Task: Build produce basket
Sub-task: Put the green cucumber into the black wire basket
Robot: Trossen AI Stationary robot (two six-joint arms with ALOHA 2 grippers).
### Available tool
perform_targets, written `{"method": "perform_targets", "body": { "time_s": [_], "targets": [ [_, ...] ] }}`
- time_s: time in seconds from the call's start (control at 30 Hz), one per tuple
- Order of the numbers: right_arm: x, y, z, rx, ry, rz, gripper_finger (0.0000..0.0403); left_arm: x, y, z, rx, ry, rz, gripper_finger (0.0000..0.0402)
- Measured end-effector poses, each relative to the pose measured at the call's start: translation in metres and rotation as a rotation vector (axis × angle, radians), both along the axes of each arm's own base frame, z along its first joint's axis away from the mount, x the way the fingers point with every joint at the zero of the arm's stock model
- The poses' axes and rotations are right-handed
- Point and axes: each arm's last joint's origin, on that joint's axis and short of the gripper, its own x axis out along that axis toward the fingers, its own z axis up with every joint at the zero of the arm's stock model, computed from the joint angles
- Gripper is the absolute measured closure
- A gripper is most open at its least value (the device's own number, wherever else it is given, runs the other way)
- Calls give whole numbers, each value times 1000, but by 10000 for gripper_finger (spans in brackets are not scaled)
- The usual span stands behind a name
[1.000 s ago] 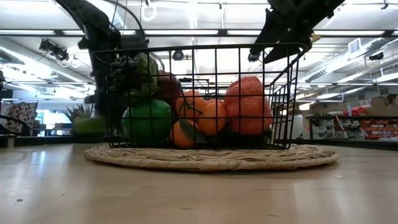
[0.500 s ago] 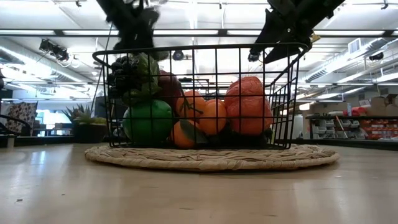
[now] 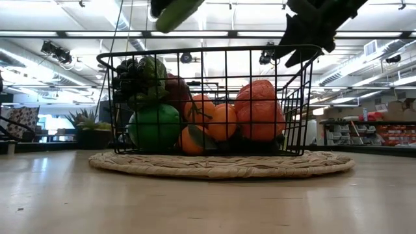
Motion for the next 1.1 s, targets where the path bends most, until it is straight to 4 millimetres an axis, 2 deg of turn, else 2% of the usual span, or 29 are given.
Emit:
{"method": "perform_targets", "body": {
  "time_s": [0.13,0.37,0.47,0.63,0.77,1.1],
  "targets": [
    [-8,0,9,15,-58,-10,53,18,-13,-12,41,-1,-39,255],
    [-30,13,23,56,-91,86,53,48,-16,-50,90,104,-56,255],
    [-42,17,31,64,-136,104,53,56,-19,-58,126,115,-81,253],
    [-53,20,38,12,-192,65,54,67,-24,-62,132,58,-99,251],
    [-54,20,37,-11,-191,49,54,68,-23,-59,130,19,-90,239],
    [-47,17,31,-38,-145,23,54,69,-23,-57,148,-1,-96,159]
  ]
}}
